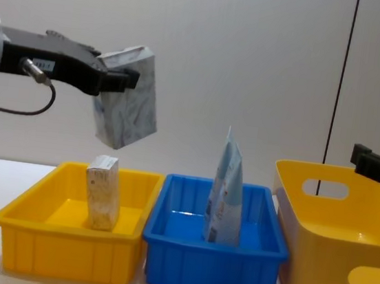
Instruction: Bimanual collaborative sorting of washing and personal care products
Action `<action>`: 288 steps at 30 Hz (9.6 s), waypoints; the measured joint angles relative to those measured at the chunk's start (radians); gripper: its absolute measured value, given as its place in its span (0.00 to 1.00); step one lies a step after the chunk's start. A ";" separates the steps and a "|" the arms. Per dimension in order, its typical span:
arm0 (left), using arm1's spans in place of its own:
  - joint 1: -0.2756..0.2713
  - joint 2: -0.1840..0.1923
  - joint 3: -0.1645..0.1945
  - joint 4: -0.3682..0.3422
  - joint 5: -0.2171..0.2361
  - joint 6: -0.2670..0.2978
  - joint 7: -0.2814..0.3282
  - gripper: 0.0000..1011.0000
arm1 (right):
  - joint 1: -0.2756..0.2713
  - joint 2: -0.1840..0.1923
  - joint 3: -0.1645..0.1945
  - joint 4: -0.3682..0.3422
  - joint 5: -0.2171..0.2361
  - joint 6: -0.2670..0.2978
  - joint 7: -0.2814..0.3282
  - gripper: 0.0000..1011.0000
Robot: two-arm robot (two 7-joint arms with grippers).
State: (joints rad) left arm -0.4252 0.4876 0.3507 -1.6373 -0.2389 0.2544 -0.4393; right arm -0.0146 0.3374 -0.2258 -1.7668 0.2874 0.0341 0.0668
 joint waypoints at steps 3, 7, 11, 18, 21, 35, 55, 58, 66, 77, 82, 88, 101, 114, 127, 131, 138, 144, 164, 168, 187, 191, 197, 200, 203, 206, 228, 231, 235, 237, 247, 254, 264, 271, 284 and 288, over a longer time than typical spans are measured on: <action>-0.006 0.017 0.003 -0.010 -0.019 -0.022 -0.049 0.36 | 0.000 0.000 0.000 0.000 0.000 0.000 0.000 0.99; -0.013 0.033 0.008 -0.017 -0.041 -0.046 -0.098 0.36 | 0.000 0.000 0.000 0.000 0.000 0.000 0.000 0.99; -0.020 0.047 0.015 -0.021 -0.063 -0.069 -0.149 0.36 | 0.000 0.000 0.000 0.000 0.000 0.000 0.000 0.99; -0.037 0.068 0.029 -0.022 -0.102 -0.108 -0.239 0.36 | 0.000 0.000 0.000 0.000 0.000 0.000 0.000 0.99; -0.047 0.078 0.039 -0.020 -0.124 -0.129 -0.292 0.36 | 0.000 0.000 0.000 0.000 0.000 0.000 0.000 0.99; -0.093 0.098 0.092 0.016 -0.197 -0.195 -0.488 0.36 | 0.000 0.000 0.000 0.000 0.000 0.000 0.000 0.99; -0.167 0.089 0.200 0.113 -0.258 -0.256 -0.742 0.36 | 0.000 0.000 0.000 0.000 0.000 0.000 0.000 0.99; -0.172 0.087 0.209 0.121 -0.260 -0.259 -0.756 0.36 | 0.000 0.000 0.000 0.000 0.000 0.000 0.000 0.99; -0.184 0.083 0.231 0.140 -0.265 -0.267 -0.787 0.36 | 0.000 0.000 0.000 0.000 0.000 0.000 0.000 0.99; -0.192 0.081 0.245 0.151 -0.268 -0.272 -0.804 0.36 | 0.000 0.000 0.000 0.000 0.000 0.000 0.000 0.99; -0.193 0.081 0.248 0.154 -0.269 -0.274 -0.809 0.36 | 0.000 0.000 0.001 0.000 0.000 0.000 0.002 0.99; -0.194 0.080 0.250 0.155 -0.270 -0.274 -0.813 0.36 | 0.005 0.012 0.005 -0.001 0.014 0.006 0.032 0.99; -0.196 0.079 0.253 0.157 -0.270 -0.276 -0.816 0.36 | 0.010 0.082 0.029 -0.024 0.098 0.046 0.178 0.99; -0.196 0.080 0.254 0.158 -0.270 -0.276 -0.817 0.36 | -0.001 0.195 0.060 -0.064 0.215 0.112 0.361 0.99; -0.196 0.080 0.254 0.158 -0.270 -0.276 -0.817 0.36 | -0.011 0.299 0.067 -0.092 0.319 0.152 0.546 0.99; -0.196 0.080 0.254 0.158 -0.270 -0.276 -0.817 0.36 | -0.009 0.320 0.061 -0.098 0.341 0.156 0.598 0.99; -0.196 0.080 0.254 0.158 -0.270 -0.276 -0.817 0.36 | 0.008 0.349 0.031 -0.101 0.379 0.156 0.698 0.99; -0.196 0.080 0.254 0.158 -0.270 -0.276 -0.817 0.36 | 0.037 0.356 -0.006 -0.089 0.393 0.144 0.777 0.99; -0.196 0.080 0.254 0.158 -0.270 -0.276 -0.817 0.36 | 0.137 0.331 -0.118 0.020 0.328 0.020 0.895 0.99; -0.196 0.080 0.254 0.158 -0.270 -0.276 -0.817 0.36 | 0.155 0.323 -0.133 0.040 0.316 0.002 0.905 0.99; -0.196 0.080 0.254 0.158 -0.270 -0.276 -0.817 0.36 | 0.243 0.273 -0.202 0.128 0.280 -0.046 0.929 0.99; -0.196 0.080 0.254 0.158 -0.270 -0.276 -0.817 0.36 | 0.256 0.265 -0.210 0.142 0.277 -0.047 0.928 0.99; -0.196 0.080 0.254 0.158 -0.270 -0.276 -0.817 0.36 | 0.275 0.258 -0.228 0.159 0.274 -0.042 0.927 0.99; -0.196 0.080 0.254 0.158 -0.270 -0.276 -0.817 0.36 | 0.279 0.258 -0.233 0.163 0.274 -0.038 0.927 0.99; -0.196 0.080 0.254 0.158 -0.270 -0.276 -0.817 0.36 | 0.285 0.258 -0.241 0.166 0.273 -0.030 0.927 0.99; -0.196 0.080 0.254 0.158 -0.270 -0.276 -0.817 0.36 | 0.289 0.258 -0.247 0.169 0.273 -0.024 0.928 0.99; -0.196 0.080 0.254 0.158 -0.270 -0.276 -0.819 0.36 | 0.302 0.260 -0.264 0.177 0.272 -0.008 0.929 0.38; -0.196 0.080 0.254 0.158 -0.270 -0.276 -0.819 0.38 | 0.303 0.260 -0.265 0.177 0.272 -0.008 0.929 0.31; -0.196 0.080 0.254 0.158 -0.270 -0.276 -0.818 0.48 | 0.302 0.259 -0.267 0.177 0.273 -0.009 0.929 0.27; -0.196 0.080 0.254 0.158 -0.270 -0.276 -0.817 0.55 | 0.302 0.258 -0.267 0.177 0.274 -0.011 0.929 0.26; -0.196 0.080 0.254 0.158 -0.270 -0.276 -0.817 0.85 | 0.296 0.256 -0.270 0.171 0.278 -0.022 0.916 0.25; -0.196 0.080 0.254 0.158 -0.270 -0.276 -0.817 0.99 | 0.285 0.264 -0.267 0.163 0.279 -0.030 0.891 0.25; -0.196 0.080 0.254 0.158 -0.270 -0.276 -0.817 0.99 | 0.251 0.284 -0.239 0.143 0.287 -0.047 0.836 0.25; -0.196 0.080 0.254 0.158 -0.270 -0.276 -0.816 0.99 | 0.204 0.316 -0.191 0.121 0.305 -0.063 0.782 0.25; -0.197 0.080 0.254 0.158 -0.270 -0.275 -0.816 0.99 | 0.095 0.380 -0.078 0.079 0.357 -0.094 0.672 0.25; -0.197 0.081 0.254 0.158 -0.272 -0.267 -0.806 0.99 | 0.045 0.397 -0.027 0.058 0.377 -0.106 0.627 0.25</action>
State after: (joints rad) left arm -0.6219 0.5686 0.6051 -1.4788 -0.5108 -0.0123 -1.2457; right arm 0.0300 0.7346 -0.2533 -1.7086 0.6646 -0.0720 0.6939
